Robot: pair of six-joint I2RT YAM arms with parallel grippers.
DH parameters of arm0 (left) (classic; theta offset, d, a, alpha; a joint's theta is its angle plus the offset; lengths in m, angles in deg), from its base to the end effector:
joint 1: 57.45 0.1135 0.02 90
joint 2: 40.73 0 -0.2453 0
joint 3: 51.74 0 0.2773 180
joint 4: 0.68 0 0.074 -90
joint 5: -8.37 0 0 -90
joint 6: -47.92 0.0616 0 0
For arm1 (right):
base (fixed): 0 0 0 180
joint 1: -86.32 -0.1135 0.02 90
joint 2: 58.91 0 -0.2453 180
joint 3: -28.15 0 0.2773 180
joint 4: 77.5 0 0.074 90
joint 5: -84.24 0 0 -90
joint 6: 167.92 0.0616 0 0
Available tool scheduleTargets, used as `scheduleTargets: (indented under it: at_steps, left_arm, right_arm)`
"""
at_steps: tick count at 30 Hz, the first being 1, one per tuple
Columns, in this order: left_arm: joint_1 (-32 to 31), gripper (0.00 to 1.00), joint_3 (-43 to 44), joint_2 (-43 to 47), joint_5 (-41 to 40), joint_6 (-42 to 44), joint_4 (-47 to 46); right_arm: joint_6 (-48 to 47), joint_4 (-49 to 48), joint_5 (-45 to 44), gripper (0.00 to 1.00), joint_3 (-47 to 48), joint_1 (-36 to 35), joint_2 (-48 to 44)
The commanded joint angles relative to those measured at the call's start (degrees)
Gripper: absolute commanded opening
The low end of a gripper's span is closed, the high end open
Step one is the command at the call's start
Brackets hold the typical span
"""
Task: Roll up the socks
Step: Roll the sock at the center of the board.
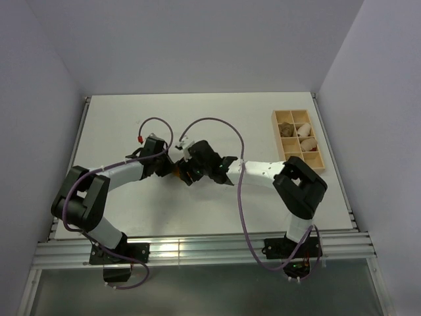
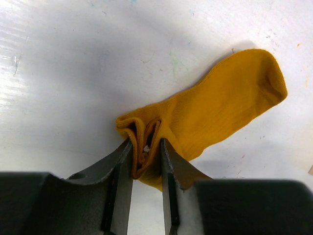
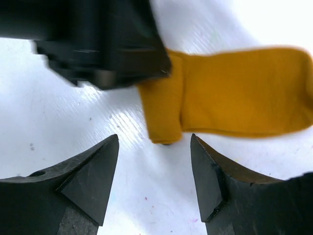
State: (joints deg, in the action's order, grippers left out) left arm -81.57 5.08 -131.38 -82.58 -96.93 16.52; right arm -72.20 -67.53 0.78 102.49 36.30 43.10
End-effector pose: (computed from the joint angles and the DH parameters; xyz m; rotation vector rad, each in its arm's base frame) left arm 0.3093 -0.1374 0.0990 -0.6830 2.4572 -0.5575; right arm 0.2669 0.3292 0.1421 -0.9285 2.1093 0.6458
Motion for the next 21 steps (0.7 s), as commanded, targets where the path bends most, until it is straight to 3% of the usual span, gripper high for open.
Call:
scheduleTargets:
  at_steps: [1,21]
  left_arm:
    - [-0.93,0.3,1.65,-1.37,-1.6,2.46,3.99]
    - [-1.81,0.3,3.23,-2.6,-0.63,2.38,4.69]
  right_arm:
    - [-7.73,-4.32,-13.04,0.68,-0.85,-4.11,-2.09]
    - [-21.62,-10.66,-31.06,0.63,2.05,-15.19,10.04]
